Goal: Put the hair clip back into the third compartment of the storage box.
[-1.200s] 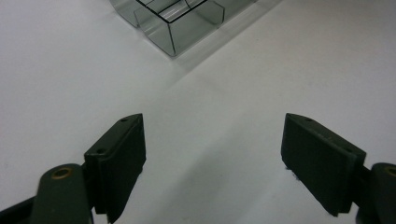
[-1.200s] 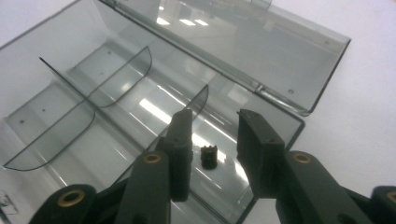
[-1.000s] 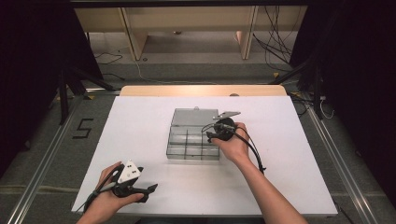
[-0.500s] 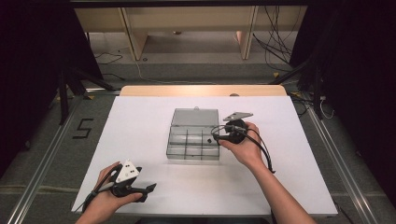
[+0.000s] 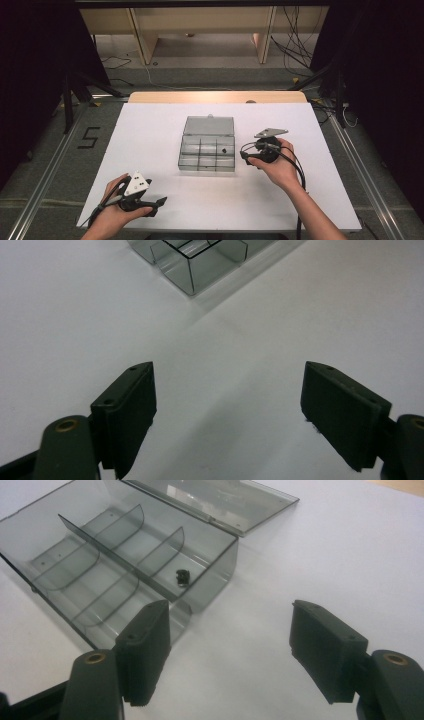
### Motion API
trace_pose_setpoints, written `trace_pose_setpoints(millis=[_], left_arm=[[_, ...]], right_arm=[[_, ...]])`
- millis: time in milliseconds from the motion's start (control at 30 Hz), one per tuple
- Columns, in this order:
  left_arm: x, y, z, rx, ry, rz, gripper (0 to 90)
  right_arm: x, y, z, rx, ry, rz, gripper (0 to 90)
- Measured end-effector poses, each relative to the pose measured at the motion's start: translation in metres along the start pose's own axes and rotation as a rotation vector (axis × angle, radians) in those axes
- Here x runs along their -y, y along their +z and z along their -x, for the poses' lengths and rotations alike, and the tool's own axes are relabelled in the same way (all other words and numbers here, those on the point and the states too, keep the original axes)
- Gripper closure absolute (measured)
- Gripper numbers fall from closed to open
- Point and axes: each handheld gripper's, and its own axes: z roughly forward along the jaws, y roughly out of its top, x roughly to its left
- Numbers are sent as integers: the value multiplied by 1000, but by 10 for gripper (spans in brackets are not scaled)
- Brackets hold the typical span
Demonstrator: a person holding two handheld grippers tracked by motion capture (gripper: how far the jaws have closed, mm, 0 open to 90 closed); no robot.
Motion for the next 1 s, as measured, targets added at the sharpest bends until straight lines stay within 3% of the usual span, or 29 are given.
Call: trace_pose_setpoints(millis=[667, 1000], left_arm=[[0, 1, 1, 2, -1, -8, 218], [0, 2, 1, 2, 0, -9, 218]], right_arm=[[47, -34, 22, -20, 48, 56, 292], [76, -46, 30, -11, 69, 44, 278]])
